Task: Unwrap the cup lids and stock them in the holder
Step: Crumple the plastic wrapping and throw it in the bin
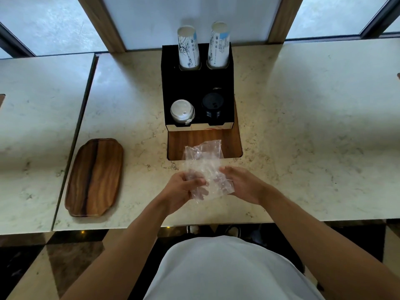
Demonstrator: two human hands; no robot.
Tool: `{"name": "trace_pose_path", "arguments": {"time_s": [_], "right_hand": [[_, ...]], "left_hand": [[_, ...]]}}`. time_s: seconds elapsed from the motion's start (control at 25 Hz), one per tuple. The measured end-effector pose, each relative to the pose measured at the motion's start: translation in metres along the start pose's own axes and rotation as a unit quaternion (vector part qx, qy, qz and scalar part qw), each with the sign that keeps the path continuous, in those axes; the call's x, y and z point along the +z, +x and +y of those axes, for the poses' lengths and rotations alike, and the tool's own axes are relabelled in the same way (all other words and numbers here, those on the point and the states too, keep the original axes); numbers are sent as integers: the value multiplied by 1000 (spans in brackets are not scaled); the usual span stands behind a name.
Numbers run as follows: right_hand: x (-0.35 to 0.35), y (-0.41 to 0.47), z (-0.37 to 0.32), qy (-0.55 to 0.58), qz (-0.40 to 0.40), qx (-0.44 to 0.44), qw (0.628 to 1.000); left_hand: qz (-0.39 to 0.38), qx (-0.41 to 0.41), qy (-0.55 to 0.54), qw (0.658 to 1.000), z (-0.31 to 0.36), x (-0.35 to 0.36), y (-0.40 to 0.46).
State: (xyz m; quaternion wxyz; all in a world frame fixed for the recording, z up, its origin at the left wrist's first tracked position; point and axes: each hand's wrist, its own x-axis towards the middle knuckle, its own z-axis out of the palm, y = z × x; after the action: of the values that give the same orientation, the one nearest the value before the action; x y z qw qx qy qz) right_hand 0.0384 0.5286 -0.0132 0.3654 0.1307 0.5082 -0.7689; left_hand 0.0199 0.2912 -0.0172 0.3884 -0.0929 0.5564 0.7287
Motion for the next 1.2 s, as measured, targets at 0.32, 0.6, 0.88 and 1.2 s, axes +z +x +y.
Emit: {"name": "trace_pose_path", "arguments": {"time_s": [0.32,0.6,0.88,1.2], "right_hand": [[4,7,4,48,76,-1,996],[2,10,3,-8,85,4,996],[1,13,4,79,66,-13,995],[15,13,6,277,5,-45,960]], "left_hand": [[28,-17,-37,999,7,-8,-3],[78,-1,5,997,4,-12,-5],[58,-35,-163,984,8,-6,-10],[47,-79,-363,927,8,2,-9]]}}
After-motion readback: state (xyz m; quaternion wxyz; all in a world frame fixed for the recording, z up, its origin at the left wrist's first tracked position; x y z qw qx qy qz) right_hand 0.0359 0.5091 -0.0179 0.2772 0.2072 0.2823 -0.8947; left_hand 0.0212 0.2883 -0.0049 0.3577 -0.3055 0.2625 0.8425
